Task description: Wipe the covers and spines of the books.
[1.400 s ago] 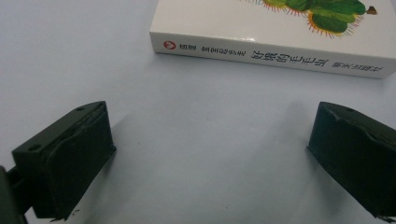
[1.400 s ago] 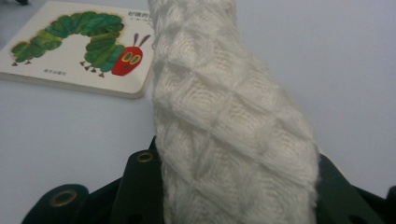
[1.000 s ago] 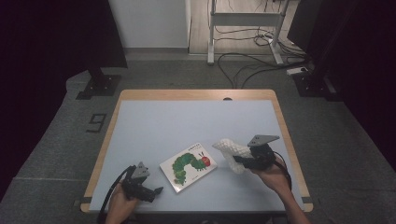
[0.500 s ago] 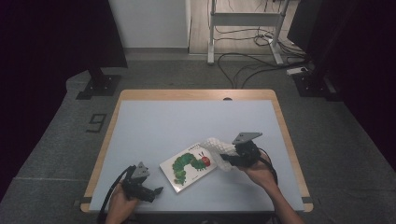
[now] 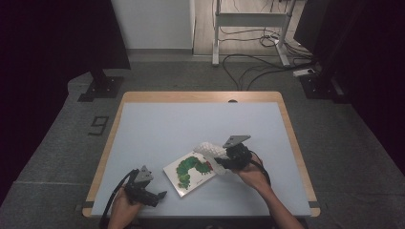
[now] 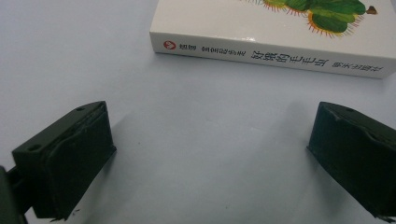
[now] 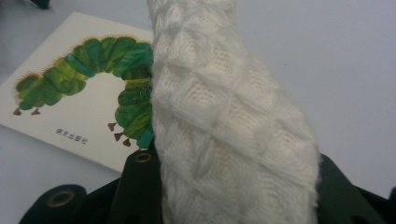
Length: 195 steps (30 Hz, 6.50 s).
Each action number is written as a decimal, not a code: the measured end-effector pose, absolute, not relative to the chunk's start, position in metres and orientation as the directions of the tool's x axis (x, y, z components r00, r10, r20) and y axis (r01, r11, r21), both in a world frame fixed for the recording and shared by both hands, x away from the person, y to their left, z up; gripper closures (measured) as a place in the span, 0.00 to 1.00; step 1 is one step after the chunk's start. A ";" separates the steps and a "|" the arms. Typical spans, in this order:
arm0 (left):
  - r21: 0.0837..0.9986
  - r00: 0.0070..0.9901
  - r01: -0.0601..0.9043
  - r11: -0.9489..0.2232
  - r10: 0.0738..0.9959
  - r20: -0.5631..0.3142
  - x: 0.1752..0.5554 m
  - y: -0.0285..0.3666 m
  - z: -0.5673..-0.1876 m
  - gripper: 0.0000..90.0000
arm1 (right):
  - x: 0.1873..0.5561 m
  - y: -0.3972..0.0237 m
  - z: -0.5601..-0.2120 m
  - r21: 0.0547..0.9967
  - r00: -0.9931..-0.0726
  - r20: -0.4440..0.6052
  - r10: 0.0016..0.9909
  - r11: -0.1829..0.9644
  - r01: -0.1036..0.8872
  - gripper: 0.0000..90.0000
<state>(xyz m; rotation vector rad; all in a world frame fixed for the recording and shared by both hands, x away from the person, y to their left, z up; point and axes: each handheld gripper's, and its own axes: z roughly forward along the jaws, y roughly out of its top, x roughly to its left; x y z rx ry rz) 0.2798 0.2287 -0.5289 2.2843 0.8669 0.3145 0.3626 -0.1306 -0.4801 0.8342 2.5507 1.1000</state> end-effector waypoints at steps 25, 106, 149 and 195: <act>0.662 0.751 0.500 -0.558 0.660 -0.010 0.280 0.229 -0.529 0.00 | 0.357 -0.109 -0.509 0.705 -0.835 -0.024 0.550 0.601 0.376 0.66; 0.663 0.673 0.560 -0.497 0.740 -0.013 0.273 0.263 -0.528 0.00 | 0.341 -0.008 -0.505 0.700 -0.929 0.018 0.369 0.659 0.276 0.67; 0.663 0.673 0.560 -0.497 0.740 -0.014 0.273 0.263 -0.529 0.00 | 0.379 -0.095 -0.507 0.684 -0.796 -0.049 0.604 0.601 0.414 0.67; 0.662 0.673 0.560 -0.498 0.739 -0.013 0.273 0.263 -0.529 0.00 | 0.421 -0.074 -0.505 0.662 -0.765 -0.070 0.641 0.603 0.445 0.67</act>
